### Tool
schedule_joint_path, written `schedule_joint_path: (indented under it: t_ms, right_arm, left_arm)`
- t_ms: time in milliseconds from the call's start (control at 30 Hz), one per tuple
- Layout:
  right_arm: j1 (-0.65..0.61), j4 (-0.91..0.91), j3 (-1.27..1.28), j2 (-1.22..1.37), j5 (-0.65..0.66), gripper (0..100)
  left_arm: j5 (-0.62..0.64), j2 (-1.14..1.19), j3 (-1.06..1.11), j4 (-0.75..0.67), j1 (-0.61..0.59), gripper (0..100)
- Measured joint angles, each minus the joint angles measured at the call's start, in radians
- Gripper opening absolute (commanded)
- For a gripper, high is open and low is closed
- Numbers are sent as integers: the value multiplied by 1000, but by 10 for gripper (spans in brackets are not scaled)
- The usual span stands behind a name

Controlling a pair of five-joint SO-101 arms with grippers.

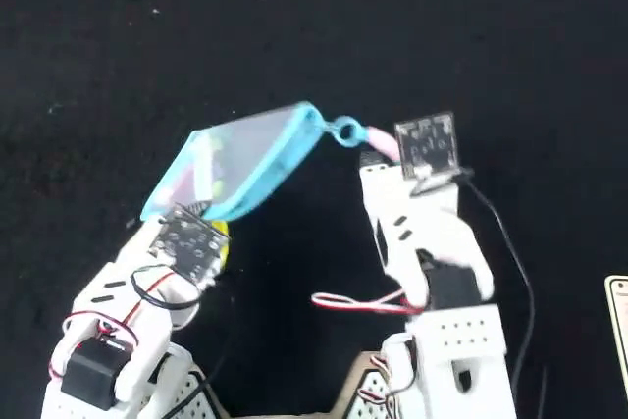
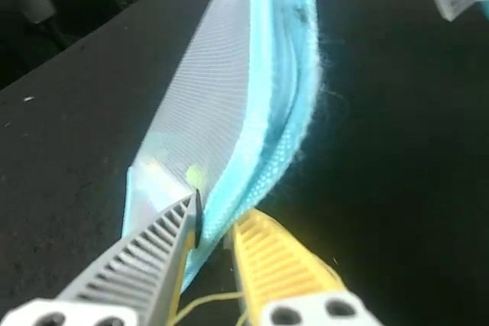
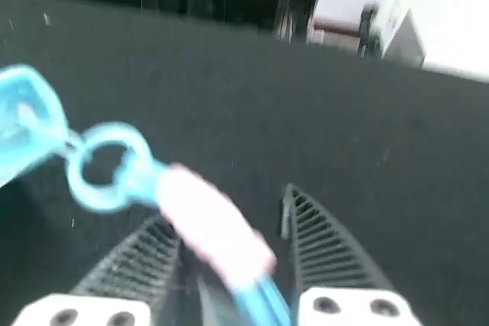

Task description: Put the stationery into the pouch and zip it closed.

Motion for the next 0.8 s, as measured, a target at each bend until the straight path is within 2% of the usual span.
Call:
schedule_joint_path:
  t_ms: [200,400,533,600,800]
  right_arm:
    - [-2,0,60,-124,-94,123]
    - [-32,0,61,-127,-107,132]
    - [-147,21,61,-87,-91,270]
    - [-199,41,61,-55,-64,304]
    - [-210,58,52,26,-46,266]
  left_arm:
    - [49,5,17,-103,-106,29]
    - [60,14,78,-222,-130,29]
    - [61,18,86,-296,-141,29]
    - [61,20,86,-316,-147,29]
    - [61,74,78,-350,-173,29]
